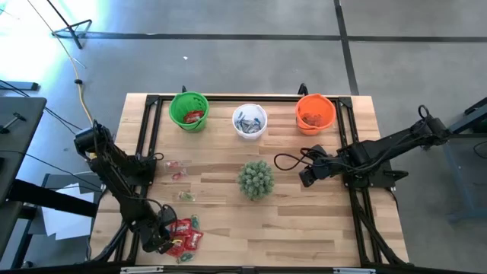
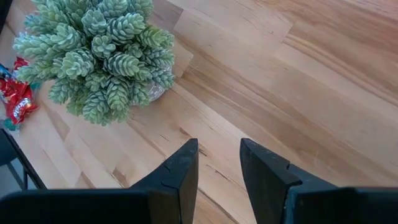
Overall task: Sort candy
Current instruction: Put the white chocolate bars into the white bucket
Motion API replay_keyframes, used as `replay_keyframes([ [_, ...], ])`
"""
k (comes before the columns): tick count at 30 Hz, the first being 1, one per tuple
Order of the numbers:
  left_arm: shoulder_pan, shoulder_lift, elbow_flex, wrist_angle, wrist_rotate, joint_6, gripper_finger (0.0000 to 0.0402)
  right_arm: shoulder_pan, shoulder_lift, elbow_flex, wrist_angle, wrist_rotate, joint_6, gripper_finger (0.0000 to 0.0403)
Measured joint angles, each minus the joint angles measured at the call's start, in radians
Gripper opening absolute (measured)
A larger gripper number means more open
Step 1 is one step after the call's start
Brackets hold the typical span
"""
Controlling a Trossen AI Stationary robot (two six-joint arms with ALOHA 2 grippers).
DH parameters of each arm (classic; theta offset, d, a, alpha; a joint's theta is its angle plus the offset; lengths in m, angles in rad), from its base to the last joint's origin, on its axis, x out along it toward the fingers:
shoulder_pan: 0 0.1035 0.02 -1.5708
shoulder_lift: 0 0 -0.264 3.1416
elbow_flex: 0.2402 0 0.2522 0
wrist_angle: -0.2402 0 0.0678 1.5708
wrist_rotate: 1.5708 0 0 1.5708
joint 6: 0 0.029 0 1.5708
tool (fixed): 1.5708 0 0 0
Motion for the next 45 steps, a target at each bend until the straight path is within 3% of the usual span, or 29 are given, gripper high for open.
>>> replay_keyframes([
  [8, 0.016, 0.002, 0.038, -0.004, 0.027, 0.038, 0.0011, 0.000, 0.000, 0.000, -0.001, 0.006, 0.000, 0.0114],
  [15, 0.050, -0.052, 0.053, -0.117, 0.023, 0.203, 0.0009, 0.000, 0.000, 0.000, -0.001, 0.008, 0.010, 0.0114],
  [22, 0.143, -0.190, 0.053, -0.222, 0.009, 0.333, 0.0009, 0.000, 0.000, 0.000, -0.002, 0.022, 0.019, 0.0114],
  [28, 0.310, -0.315, 0.055, -0.271, -0.055, 0.511, 0.0009, 0.000, 0.000, 0.000, -0.002, 0.061, 0.000, 0.0114],
  [34, 0.559, -0.392, 0.056, -0.273, -0.130, 0.736, 0.0009, 0.000, 0.000, 0.000, -0.011, 0.080, -0.009, 0.0114],
  [38, 0.739, -0.402, 0.076, -0.268, -0.130, 0.876, 0.0009, 0.000, 0.000, 0.000, -0.014, 0.080, -0.048, 0.0114],
  [45, 1.003, -0.368, 0.229, -0.174, -0.179, 1.191, 0.0009, 0.000, 0.000, 0.000, -0.021, 0.082, -0.112, 0.0114],
])
